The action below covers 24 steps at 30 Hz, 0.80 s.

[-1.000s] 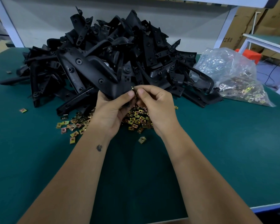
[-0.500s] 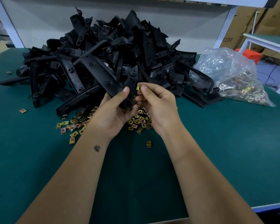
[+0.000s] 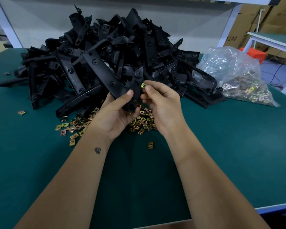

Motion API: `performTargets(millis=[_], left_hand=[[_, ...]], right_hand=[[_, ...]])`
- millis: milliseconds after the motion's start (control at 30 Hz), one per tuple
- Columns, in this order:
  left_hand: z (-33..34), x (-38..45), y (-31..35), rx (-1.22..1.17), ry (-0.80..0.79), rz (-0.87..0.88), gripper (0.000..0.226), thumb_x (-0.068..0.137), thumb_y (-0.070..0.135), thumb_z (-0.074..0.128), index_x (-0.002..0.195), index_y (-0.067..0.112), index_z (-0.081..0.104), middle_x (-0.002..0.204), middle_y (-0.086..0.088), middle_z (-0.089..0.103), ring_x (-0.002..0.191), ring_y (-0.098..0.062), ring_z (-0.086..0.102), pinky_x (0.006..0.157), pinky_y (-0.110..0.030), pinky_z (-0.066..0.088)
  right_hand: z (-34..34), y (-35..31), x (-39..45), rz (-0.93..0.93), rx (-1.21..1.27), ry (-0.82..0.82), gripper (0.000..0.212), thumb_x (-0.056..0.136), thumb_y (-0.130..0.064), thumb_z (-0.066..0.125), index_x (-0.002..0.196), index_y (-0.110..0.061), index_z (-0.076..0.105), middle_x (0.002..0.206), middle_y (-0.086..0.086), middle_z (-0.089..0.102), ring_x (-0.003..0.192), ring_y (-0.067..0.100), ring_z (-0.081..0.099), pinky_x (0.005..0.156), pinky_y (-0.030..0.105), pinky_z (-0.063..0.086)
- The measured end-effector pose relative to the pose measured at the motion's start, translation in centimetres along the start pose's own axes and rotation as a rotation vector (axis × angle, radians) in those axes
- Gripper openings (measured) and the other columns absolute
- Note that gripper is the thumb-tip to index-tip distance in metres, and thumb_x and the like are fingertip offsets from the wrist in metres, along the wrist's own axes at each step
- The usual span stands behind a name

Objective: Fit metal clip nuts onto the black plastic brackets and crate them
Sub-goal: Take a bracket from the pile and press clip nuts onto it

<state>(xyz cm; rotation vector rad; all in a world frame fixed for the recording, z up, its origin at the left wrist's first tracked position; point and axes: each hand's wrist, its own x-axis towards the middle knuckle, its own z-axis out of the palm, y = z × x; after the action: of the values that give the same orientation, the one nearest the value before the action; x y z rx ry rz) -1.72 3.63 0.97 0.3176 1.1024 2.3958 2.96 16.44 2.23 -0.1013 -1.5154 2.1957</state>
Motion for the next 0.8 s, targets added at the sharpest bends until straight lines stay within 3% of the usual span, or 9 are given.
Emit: performTargets(millis=[267, 433, 600, 800], left_hand=[[-0.09, -0.02, -0.23, 0.082, -0.034, 0.012, 0.058, 0.080, 0.018, 0.070, 0.135, 0.018, 0.051, 0.120, 0.001, 0.069, 0.093, -0.014, 0.070, 0.067, -0.027, 0.057], [0.20, 0.01, -0.66, 0.133, -0.037, 0.023, 0.062, 0.079, 0.016, 0.070, 0.137, 0.017, 0.049, 0.133, -0.006, 0.063, 0.101, -0.016, 0.069, 0.071, -0.027, 0.057], [0.04, 0.15, -0.78, 0.171, -0.026, 0.025, 0.062, 0.077, 0.018, 0.072, 0.136, 0.018, 0.050, 0.131, -0.003, 0.065, 0.104, -0.013, 0.068, 0.072, -0.026, 0.057], [-0.05, 0.00, -0.74, 0.238, -0.072, 0.022, 0.065, 0.074, 0.021, 0.073, 0.134, 0.024, 0.047, 0.116, 0.009, 0.071, 0.101, -0.009, 0.070, 0.073, -0.026, 0.057]], right_hand=[[-0.01, -0.06, 0.13, 0.049, 0.045, -0.004, 0.022, 0.091, 0.002, 0.061, 0.087, -0.015, 0.075, 0.070, -0.003, 0.066, 0.058, 0.007, 0.053, 0.059, 0.019, 0.047], [-0.14, -0.08, 0.23, 0.052, 0.100, 0.028, 0.028, 0.091, 0.006, 0.060, 0.108, -0.015, 0.068, 0.065, -0.007, 0.060, 0.051, 0.005, 0.041, 0.053, 0.015, 0.041], [-0.23, -0.32, 0.20, -0.036, -0.004, 0.017, 0.041, 0.091, 0.007, 0.059, 0.123, -0.018, 0.060, 0.063, -0.004, 0.048, 0.050, 0.007, 0.038, 0.055, 0.017, 0.040], [-0.06, -0.43, -0.08, -0.088, -0.081, -0.040, 0.045, 0.091, 0.009, 0.057, 0.128, -0.017, 0.055, 0.063, -0.007, 0.053, 0.046, 0.003, 0.041, 0.048, 0.015, 0.038]])
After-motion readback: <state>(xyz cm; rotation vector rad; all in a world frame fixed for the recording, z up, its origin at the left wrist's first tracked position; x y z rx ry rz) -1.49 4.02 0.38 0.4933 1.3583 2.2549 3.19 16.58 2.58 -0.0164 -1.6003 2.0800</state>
